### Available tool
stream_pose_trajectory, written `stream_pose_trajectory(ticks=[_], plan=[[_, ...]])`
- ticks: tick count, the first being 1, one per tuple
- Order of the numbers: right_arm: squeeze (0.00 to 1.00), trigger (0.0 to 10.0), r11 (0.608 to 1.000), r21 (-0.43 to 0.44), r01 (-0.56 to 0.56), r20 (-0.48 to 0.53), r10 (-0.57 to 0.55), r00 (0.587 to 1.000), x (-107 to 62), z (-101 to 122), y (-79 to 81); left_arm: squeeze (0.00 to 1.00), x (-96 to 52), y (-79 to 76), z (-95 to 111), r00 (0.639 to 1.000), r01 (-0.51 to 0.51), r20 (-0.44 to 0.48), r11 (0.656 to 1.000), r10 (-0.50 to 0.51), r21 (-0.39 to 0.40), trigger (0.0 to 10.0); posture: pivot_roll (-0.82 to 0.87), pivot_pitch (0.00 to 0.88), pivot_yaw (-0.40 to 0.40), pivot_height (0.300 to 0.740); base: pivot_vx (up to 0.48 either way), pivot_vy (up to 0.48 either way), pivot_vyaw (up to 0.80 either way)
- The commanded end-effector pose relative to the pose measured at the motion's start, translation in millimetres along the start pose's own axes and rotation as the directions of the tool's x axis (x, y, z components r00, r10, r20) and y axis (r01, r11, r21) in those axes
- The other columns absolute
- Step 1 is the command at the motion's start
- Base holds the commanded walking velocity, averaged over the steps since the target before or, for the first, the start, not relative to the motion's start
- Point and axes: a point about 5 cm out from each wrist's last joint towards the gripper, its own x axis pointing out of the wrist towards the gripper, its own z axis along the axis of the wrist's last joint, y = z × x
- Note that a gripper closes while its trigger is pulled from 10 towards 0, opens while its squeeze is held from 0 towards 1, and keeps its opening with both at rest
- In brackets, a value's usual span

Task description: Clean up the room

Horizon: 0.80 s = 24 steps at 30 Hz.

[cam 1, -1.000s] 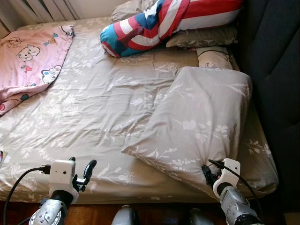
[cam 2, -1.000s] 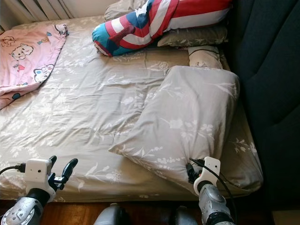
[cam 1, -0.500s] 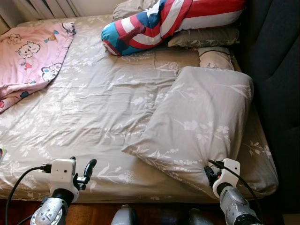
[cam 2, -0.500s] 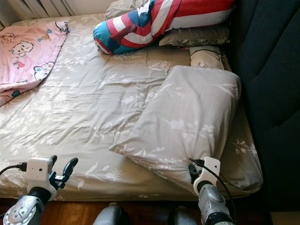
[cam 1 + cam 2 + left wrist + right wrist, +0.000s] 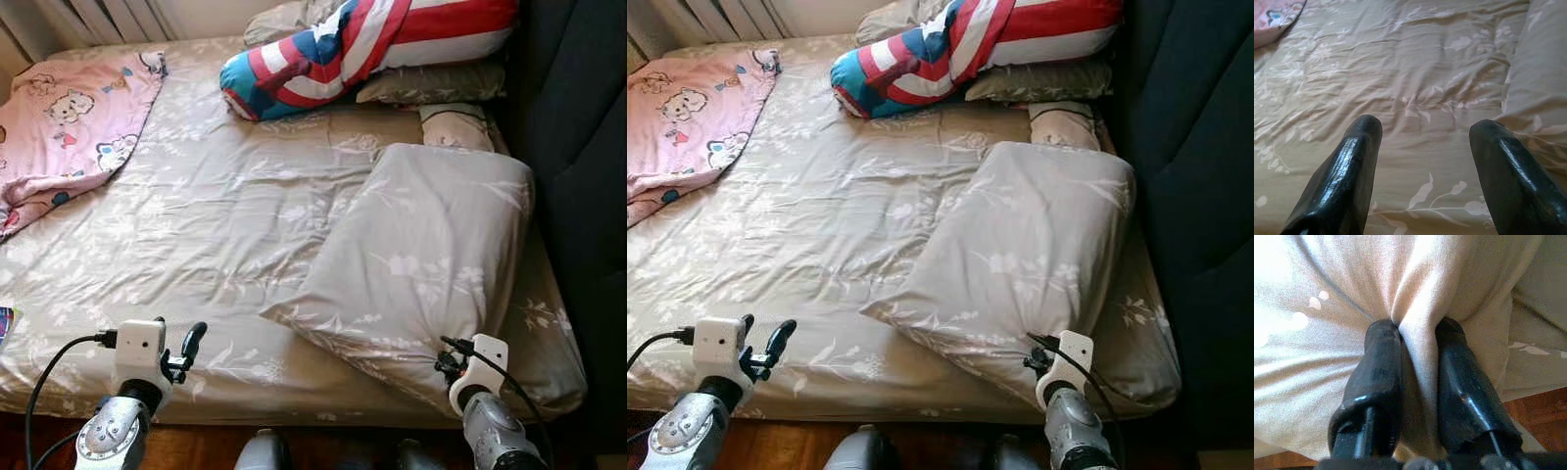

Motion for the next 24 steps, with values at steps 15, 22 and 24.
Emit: stream_pose_trajectory(ticks=[15,22,24], plan=[[0.00,0.0,0.908,-0.021,0.418,0.181,-0.408,0.895,-18.3,65.7,-102.2,0.00,8.9,10.2,-11.7,0.997,-0.080,-0.006,0.997,0.080,-0.001,10.0,0.05,0.091,0.071,0.678,0.000,0.000,0.00],[0.00,0.0,0.762,0.004,0.647,0.294,-0.619,0.728,-48.1,111.9,-160.0,0.00,10.3,12.9,-13.0,0.996,-0.086,-0.003,0.996,0.086,0.005,10.0,0.04,0.082,0.085,0.678,0.000,0.000,0.00],[0.00,0.0,0.754,-0.001,0.657,0.303,-0.626,0.718,-50.0,115.3,-162.8,0.00,10.3,13.3,-13.2,0.996,-0.086,-0.003,0.996,0.086,0.005,10.0,0.03,0.083,0.085,0.678,0.000,0.000,0.00]])
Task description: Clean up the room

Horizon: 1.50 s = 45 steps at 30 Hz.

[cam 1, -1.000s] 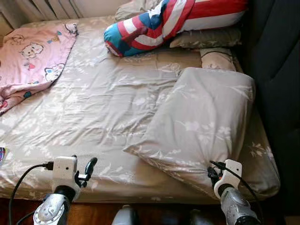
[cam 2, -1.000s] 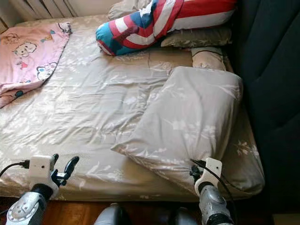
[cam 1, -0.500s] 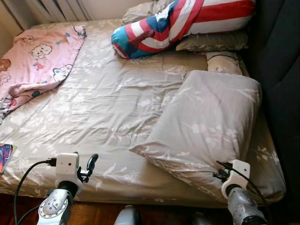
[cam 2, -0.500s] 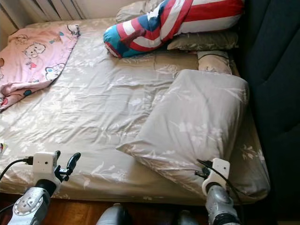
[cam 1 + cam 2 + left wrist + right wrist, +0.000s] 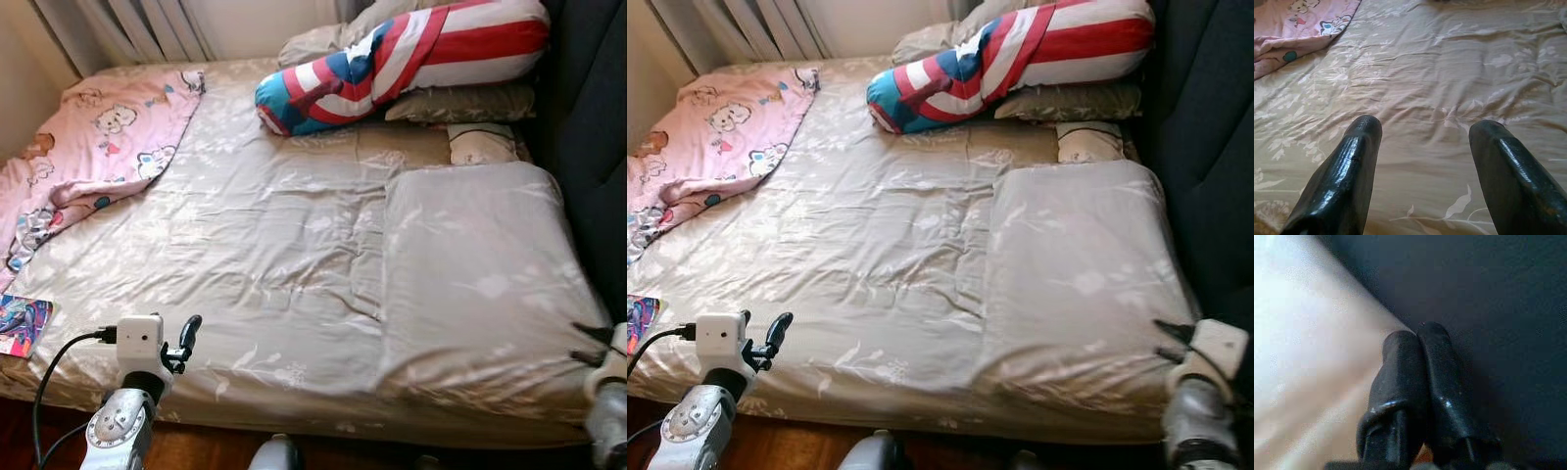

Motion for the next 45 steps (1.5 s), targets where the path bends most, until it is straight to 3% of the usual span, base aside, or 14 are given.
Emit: stream_pose_trajectory(ticks=[1,3,4,5,6,13,14,16,17,20,31,34,39,45], plan=[[0.00,0.0,1.000,0.006,0.026,0.023,-0.026,0.999,1.7,6.8,-5.1,0.00,-3.1,8.0,-3.7,1.000,-0.018,-0.013,0.999,0.019,0.032,10.0,0.03,0.084,0.085,0.678,0.000,0.000,0.00],[0.00,0.0,1.000,0.001,0.020,0.017,-0.020,1.000,1.7,6.4,-4.4,0.00,-3.3,8.1,-4.1,1.000,-0.018,-0.013,0.999,0.018,0.033,10.0,0.03,0.084,0.085,0.678,0.000,0.000,0.00],[0.00,0.6,1.000,-0.009,0.011,0.009,-0.011,1.000,1.2,4.6,-2.2,0.00,-3.6,8.0,-4.7,1.000,-0.017,-0.014,0.999,0.018,0.033,10.0,0.03,0.086,0.084,0.678,0.000,0.000,0.00],[0.00,0.6,1.000,-0.015,0.006,0.005,-0.006,1.000,0.8,3.4,-0.8,0.00,-3.9,8.0,-5.0,1.000,-0.017,-0.015,0.999,0.017,0.033,10.0,0.03,0.086,0.084,0.678,0.000,0.000,0.00],[0.00,10.0,1.000,-0.015,-0.005,-0.009,0.005,1.000,-0.6,-1.0,2.6,0.00,-3.7,7.7,-5.7,1.000,-0.016,-0.017,0.999,0.017,0.032,10.0,0.04,0.089,0.085,0.678,0.000,0.000,0.00],[0.00,10.0,0.999,0.018,-0.043,-0.018,0.043,0.999,-5.2,-9.4,14.4,0.00,-3.4,6.6,-7.0,1.000,-0.015,-0.020,0.999,0.015,0.029,10.0,0.04,0.092,0.083,0.678,0.000,0.000,0.00],[0.00,10.0,0.991,0.048,-0.127,0.021,0.126,0.992,-9.2,-8.1,29.3,0.00,-2.8,6.3,-7.8,1.000,-0.016,-0.022,0.999,0.016,0.028,10.0,0.04,0.094,0.081,0.678,0.000,0.000,0.00],[0.00,10.0,0.922,0.030,-0.386,0.086,0.383,0.920,-26.8,-13.4,71.1,0.00,-1.3,3.1,-12.3,0.999,-0.016,-0.036,1.000,0.016,0.013,10.0,0.03,0.094,0.073,0.678,0.000,0.000,0.00],[0.00,10.0,0.890,0.031,-0.456,0.095,0.451,0.887,-34.1,-18.0,83.2,0.00,-1.1,1.6,-15.0,0.999,-0.019,-0.044,1.000,0.019,0.003,10.0,0.02,0.092,0.068,0.678,0.000,0.000,0.00],[0.00,10.0,0.839,0.064,-0.541,0.084,0.535,0.841,-50.0,-33.8,102.4,0.00,-2.0,0.7,-22.9,0.997,-0.046,-0.068,0.999,0.043,-0.030,10.0,0.02,0.087,0.062,0.678,0.000,0.000,0.00],[0.00,10.0,0.808,0.055,-0.586,0.042,0.585,0.810,-62.9,-49.0,117.0,0.00,-3.5,2.5,-35.6,0.991,-0.081,-0.117,0.994,0.072,-0.074,10.0,0.01,0.074,0.041,0.683,0.000,0.000,0.00],[0.00,10.0,0.798,0.056,-0.599,-0.001,0.600,0.800,-69.8,-61.0,122.4,0.00,-6.6,1.2,-46.3,0.984,-0.090,-0.158,0.992,0.076,-0.085,10.0,0.01,0.062,0.042,0.693,0.000,0.000,0.00],[0.00,10.0,0.790,0.036,-0.613,-0.164,0.609,0.776,-89.1,-105.6,120.0,0.00,-15.3,-1.6,-72.4,0.958,-0.120,-0.272,0.988,0.089,-0.100,10.0,0.01,0.011,0.025,0.718,0.000,0.000,0.00],[0.00,10.0,0.781,0.060,-0.622,-0.215,0.619,0.756,-98.2,-123.2,115.9,0.00,-21.6,-6.9,-96.6,0.916,-0.120,-0.394,0.989,0.077,-0.087,10.0,-0.01,0.000,0.017,0.740,0.000,0.000,0.00]])
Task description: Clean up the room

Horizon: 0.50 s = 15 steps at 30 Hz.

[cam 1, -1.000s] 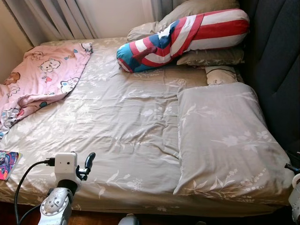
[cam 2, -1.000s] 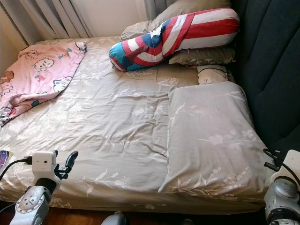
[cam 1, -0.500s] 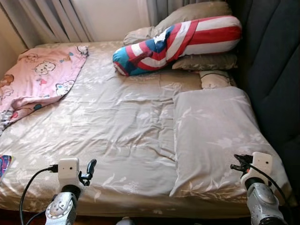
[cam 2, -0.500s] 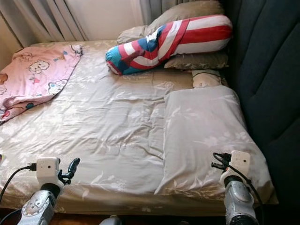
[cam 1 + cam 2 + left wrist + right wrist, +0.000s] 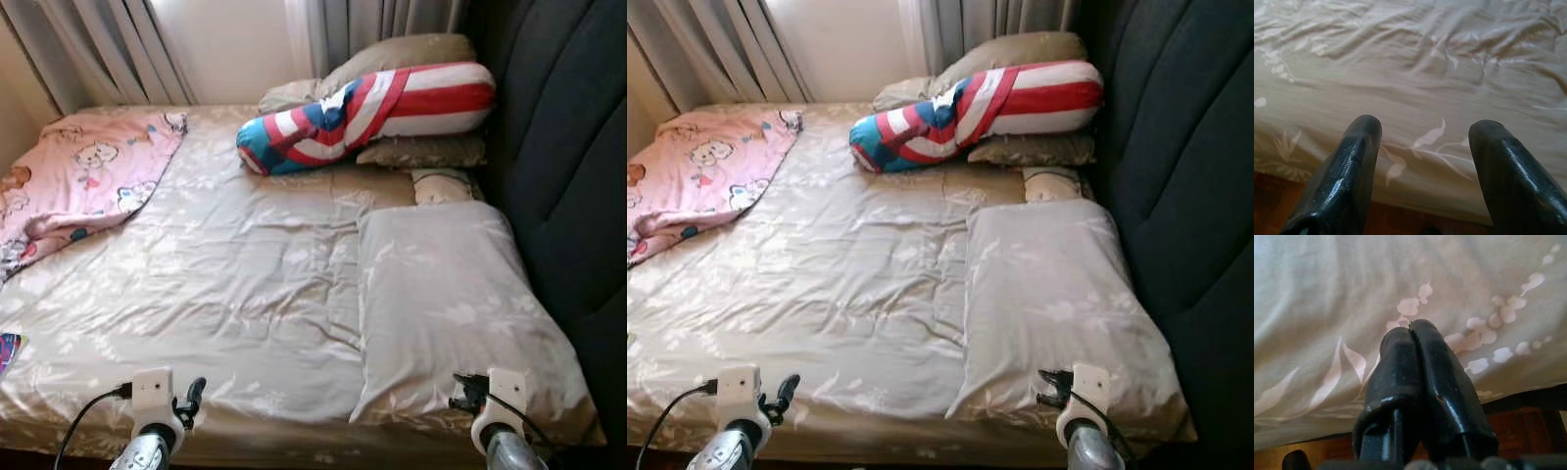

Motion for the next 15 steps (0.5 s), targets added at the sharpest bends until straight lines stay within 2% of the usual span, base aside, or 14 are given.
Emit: stream_pose_trajectory(ticks=[1,11,12,15], plan=[[0.00,10.0,1.000,0.011,-0.014,-0.007,0.014,1.000,0.1,-1.7,3.5,0.00,-0.8,2.6,-8.7,0.999,-0.007,-0.042,1.000,0.008,0.024,10.0,-0.01,0.000,0.016,0.740,0.000,0.000,0.00],[0.00,10.0,1.000,0.010,0.006,-0.069,-0.006,0.998,-5.0,-19.3,5.6,0.00,-4.9,0.5,-37.0,0.980,-0.011,-0.200,0.999,0.021,0.050,10.0,-0.02,0.000,0.010,0.740,0.000,0.000,0.00],[0.00,10.0,0.999,0.019,0.029,-0.113,-0.027,0.993,-8.9,-30.2,3.7,0.00,-8.2,1.3,-45.4,0.968,-0.018,-0.250,0.998,0.033,0.059,10.0,-0.04,0.000,0.015,0.740,0.000,0.000,0.00],[0.00,10.0,0.997,0.013,0.075,-0.217,-0.071,0.974,-18.8,-53.2,-2.1,0.00,-13.1,3.0,-55.1,0.952,-0.020,-0.304,0.997,0.042,0.072,10.0,-0.04,0.000,0.018,0.740,0.000,0.000,0.00]])
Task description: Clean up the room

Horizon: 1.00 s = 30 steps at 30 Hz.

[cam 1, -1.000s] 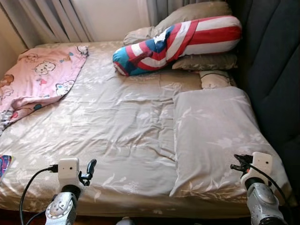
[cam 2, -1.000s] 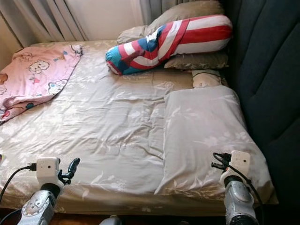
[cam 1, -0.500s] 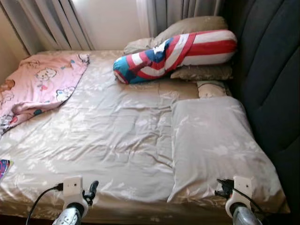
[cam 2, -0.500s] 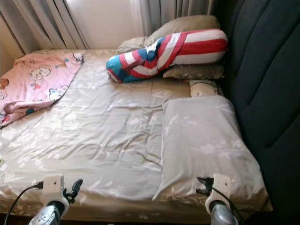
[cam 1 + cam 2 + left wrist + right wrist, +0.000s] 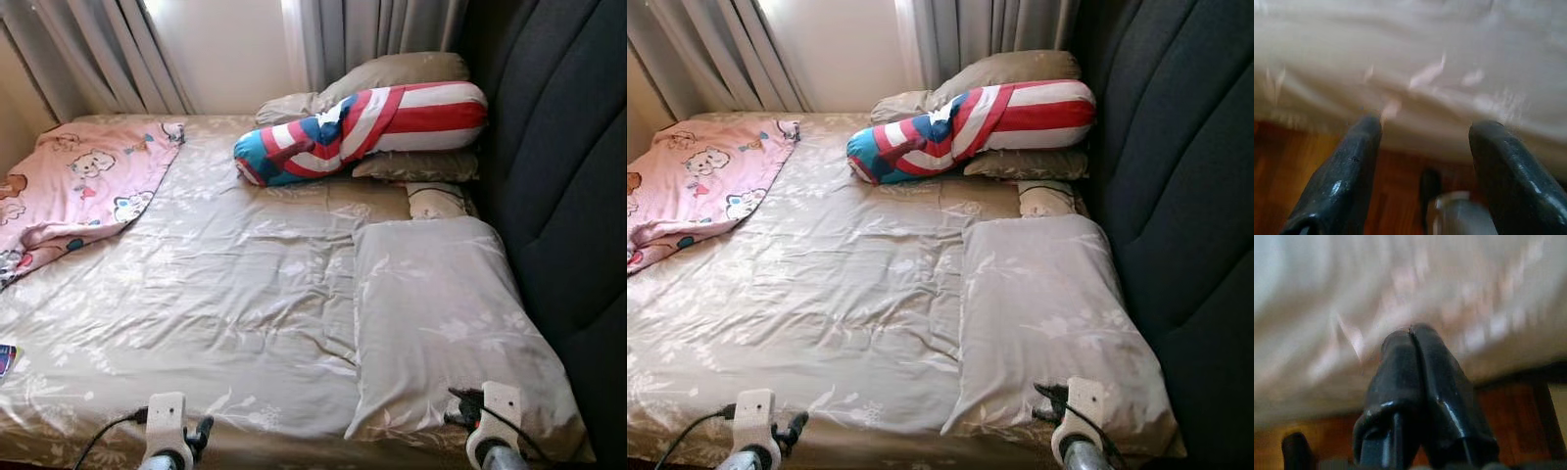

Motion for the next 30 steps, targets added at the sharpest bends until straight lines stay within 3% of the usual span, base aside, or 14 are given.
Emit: stream_pose_trajectory(ticks=[1,4,7,11,15,16,17,30], plan=[[0.00,10.0,0.999,0.015,0.031,-0.092,-0.029,0.995,-6.2,-22.8,-3.9,0.00,-2.2,5.6,-8.4,0.999,-0.016,-0.050,1.000,0.018,0.026,10.0,-0.04,0.000,0.018,0.740,0.000,0.000,0.00],[0.00,10.0,0.999,0.016,0.045,-0.133,-0.043,0.990,-10.1,-33.7,-7.0,0.00,-1.7,7.5,-7.1,0.999,-0.026,-0.046,1.000,0.027,0.017,10.0,-0.03,0.000,0.020,0.740,0.000,0.000,0.00],[0.00,10.0,0.997,-0.063,0.036,-0.218,-0.049,0.975,-15.2,-49.5,-6.9,0.00,-0.4,8.6,-3.7,0.999,-0.027,-0.042,0.999,0.028,0.020,10.0,-0.05,0.000,0.030,0.740,0.000,0.000,0.00],[0.00,10.0,0.999,-0.017,0.030,-0.203,-0.033,0.979,-14.3,-48.1,-2.0,0.00,-0.5,8.8,-4.4,0.998,-0.026,-0.049,0.999,0.028,0.026,10.0,-0.06,0.000,0.036,0.740,0.000,0.000,0.00],[0.00,10.0,0.999,-0.044,0.000,-0.208,-0.009,0.978,-12.9,-46.4,3.0,0.00,-0.4,8.3,-5.2,0.998,-0.025,-0.059,0.999,0.027,0.031,10.0,-0.06,0.000,0.036,0.740,0.000,0.000,0.00],[0.10,10.0,0.999,-0.034,0.001,-0.207,-0.008,0.978,-12.5,-45.6,3.8,0.00,-0.1,8.2,-4.8,0.998,-0.025,-0.060,0.999,0.027,0.031,10.0,-0.05,0.000,0.032,0.740,0.000,0.000,0.00],[1.00,10.0,1.000,-0.029,0.003,-0.205,-0.009,0.979,-12.1,-45.0,4.2,0.00,0.1,8.2,-4.4,0.998,-0.027,-0.061,0.999,0.029,0.030,10.0,-0.05,0.000,0.030,0.740,0.000,0.000,0.00],[1.00,10.0,1.000,-0.027,0.009,-0.243,-0.015,0.970,-18.2,-61.6,19.3,0.00,3.7,1.9,3.4,0.999,-0.039,-0.038,0.999,0.039,0.013,10.0,-0.06,0.000,0.019,0.740,0.000,0.000,0.00]])
